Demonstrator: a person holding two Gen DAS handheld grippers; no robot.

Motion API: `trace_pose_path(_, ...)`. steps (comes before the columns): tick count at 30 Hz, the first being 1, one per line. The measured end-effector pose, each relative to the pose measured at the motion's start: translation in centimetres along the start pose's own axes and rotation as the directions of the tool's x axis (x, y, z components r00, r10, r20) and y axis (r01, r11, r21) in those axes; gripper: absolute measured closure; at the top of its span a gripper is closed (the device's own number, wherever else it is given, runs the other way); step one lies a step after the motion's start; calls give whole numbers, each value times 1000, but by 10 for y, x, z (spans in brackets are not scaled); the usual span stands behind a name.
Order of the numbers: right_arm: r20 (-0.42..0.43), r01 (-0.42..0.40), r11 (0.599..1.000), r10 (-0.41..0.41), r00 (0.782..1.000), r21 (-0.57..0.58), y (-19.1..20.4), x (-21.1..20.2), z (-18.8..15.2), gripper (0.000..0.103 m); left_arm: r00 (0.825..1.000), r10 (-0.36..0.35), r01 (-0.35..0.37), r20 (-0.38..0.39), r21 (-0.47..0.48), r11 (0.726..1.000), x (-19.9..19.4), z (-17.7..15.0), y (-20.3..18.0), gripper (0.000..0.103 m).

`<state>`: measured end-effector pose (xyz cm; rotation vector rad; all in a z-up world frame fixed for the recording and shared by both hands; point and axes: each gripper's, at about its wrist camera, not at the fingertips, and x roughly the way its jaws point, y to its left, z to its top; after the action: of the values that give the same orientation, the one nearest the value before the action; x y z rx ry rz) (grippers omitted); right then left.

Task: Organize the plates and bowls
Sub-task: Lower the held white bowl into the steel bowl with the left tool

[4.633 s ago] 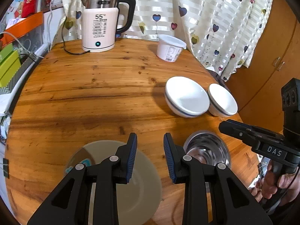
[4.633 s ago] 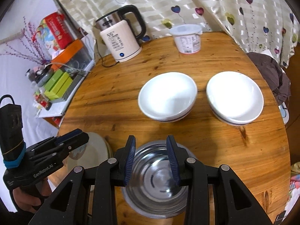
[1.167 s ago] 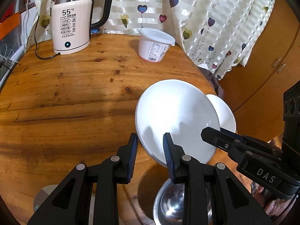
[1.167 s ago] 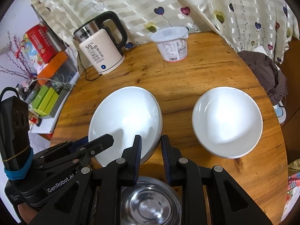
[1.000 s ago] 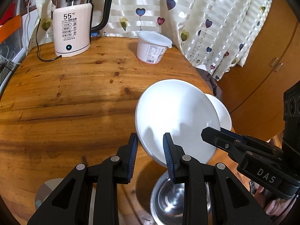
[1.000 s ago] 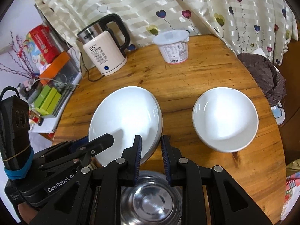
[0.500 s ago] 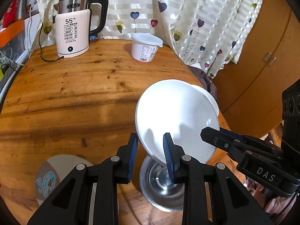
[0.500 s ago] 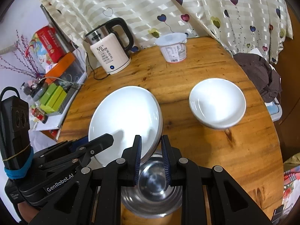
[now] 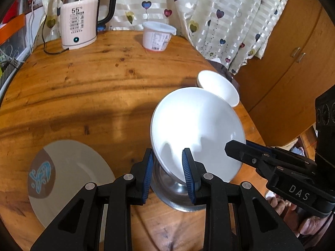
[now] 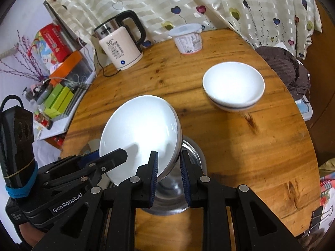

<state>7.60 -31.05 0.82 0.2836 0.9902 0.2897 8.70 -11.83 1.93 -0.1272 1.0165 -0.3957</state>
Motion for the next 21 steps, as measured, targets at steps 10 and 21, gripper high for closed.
trace_pose_path(10, -50, 1, 1000, 0, 999, 27, -10, 7, -14, 82, 998, -6, 6, -55, -1, 1000, 10, -16, -4, 74)
trace_pose_path(21, -85, 6, 999, -3, 996, 37, -14, 15, -18, 82, 996, 0, 0, -85, -1, 1000, 15, -20, -5, 74)
